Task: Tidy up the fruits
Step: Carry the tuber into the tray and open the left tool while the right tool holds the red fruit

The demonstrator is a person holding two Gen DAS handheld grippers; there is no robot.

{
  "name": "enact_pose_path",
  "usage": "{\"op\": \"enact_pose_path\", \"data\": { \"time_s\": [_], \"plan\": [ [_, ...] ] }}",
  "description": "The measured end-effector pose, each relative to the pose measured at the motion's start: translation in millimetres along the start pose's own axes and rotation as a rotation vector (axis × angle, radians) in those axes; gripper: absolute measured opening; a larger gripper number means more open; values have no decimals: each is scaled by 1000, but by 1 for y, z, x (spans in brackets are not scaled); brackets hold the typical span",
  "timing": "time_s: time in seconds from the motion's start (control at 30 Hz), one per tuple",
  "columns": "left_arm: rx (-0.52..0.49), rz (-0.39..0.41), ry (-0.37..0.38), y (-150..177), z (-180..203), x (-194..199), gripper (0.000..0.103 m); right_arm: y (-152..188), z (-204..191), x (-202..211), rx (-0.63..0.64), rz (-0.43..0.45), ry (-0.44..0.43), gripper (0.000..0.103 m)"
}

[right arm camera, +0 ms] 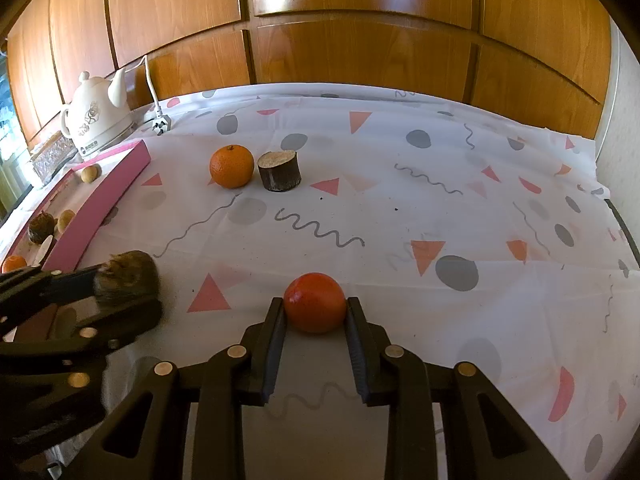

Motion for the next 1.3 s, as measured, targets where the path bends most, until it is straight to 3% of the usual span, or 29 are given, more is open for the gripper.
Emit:
{"op": "enact_pose_path", "data": {
  "time_s": [0.33, 0.67, 1.07, 1.3],
  "plan": [
    [66, 65, 4, -21, -16, 42, 49, 0, -2, 0, 16, -2, 16, 30],
    [120, 108, -76, -28, -59, 66, 50, 0, -3, 0, 45, -4, 43, 30],
    [238, 107, -181, -18, -130, 76, 50, 0, -4, 0, 61, -11, 66, 30],
    [373, 83, -237, 4, -190, 84, 50, 0, -4, 0, 55, -15, 70, 30]
  ]
}}
Point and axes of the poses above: each gripper's, at about its wrist camera, not at the fingertips, and x roughly against the way its jaws point, z to its right, y to its underside, the point moved 10 cm from there along -x, roughly the way its jaws point, and after that the axes turned 12 degrees about z, right-handed, at the moved point
